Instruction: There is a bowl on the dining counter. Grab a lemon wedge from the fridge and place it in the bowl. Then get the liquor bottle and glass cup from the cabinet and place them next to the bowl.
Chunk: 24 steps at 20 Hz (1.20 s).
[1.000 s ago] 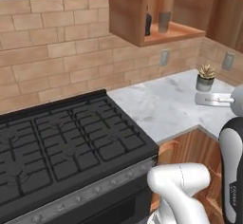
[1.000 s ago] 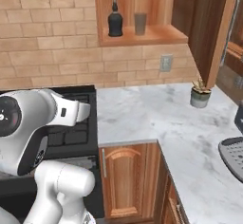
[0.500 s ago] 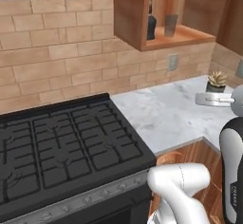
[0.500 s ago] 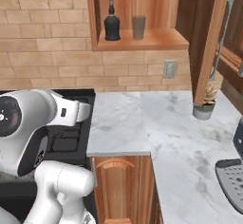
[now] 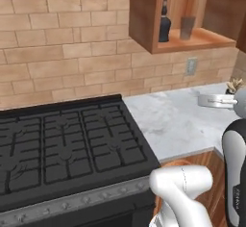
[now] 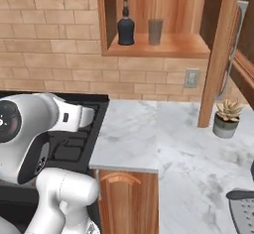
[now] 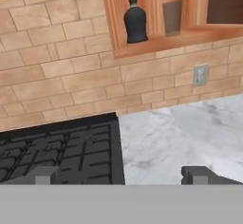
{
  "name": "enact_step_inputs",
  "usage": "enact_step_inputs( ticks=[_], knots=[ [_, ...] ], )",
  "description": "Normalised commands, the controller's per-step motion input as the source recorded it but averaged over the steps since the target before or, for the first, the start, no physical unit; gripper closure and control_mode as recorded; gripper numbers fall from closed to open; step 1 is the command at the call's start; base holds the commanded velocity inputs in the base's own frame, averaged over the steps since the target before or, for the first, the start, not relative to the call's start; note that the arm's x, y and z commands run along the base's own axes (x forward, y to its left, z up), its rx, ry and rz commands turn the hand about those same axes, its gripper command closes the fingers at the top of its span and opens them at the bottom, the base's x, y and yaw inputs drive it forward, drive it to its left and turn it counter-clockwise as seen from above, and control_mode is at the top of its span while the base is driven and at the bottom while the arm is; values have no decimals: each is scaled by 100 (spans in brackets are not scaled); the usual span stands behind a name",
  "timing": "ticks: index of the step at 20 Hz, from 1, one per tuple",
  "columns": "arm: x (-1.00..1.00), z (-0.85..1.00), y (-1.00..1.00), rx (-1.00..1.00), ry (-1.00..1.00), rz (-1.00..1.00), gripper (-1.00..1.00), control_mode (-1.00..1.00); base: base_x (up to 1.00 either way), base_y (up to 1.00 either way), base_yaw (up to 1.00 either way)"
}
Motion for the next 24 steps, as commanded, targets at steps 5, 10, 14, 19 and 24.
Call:
enact_step_inputs(
  ticks=[5,10,14,19,24],
  knots=[
    [0,0,0,0,0,0,-100,100,54,-60,26],
    [0,0,0,0,0,0,-100,100,58,-59,26],
    [0,0,0,0,0,0,-100,100,61,-49,20],
    [19,8,-18,0,0,3,-100,-100,37,-25,7],
    [22,41,-41,-6,-6,4,-100,-100,0,0,0]
  ],
)
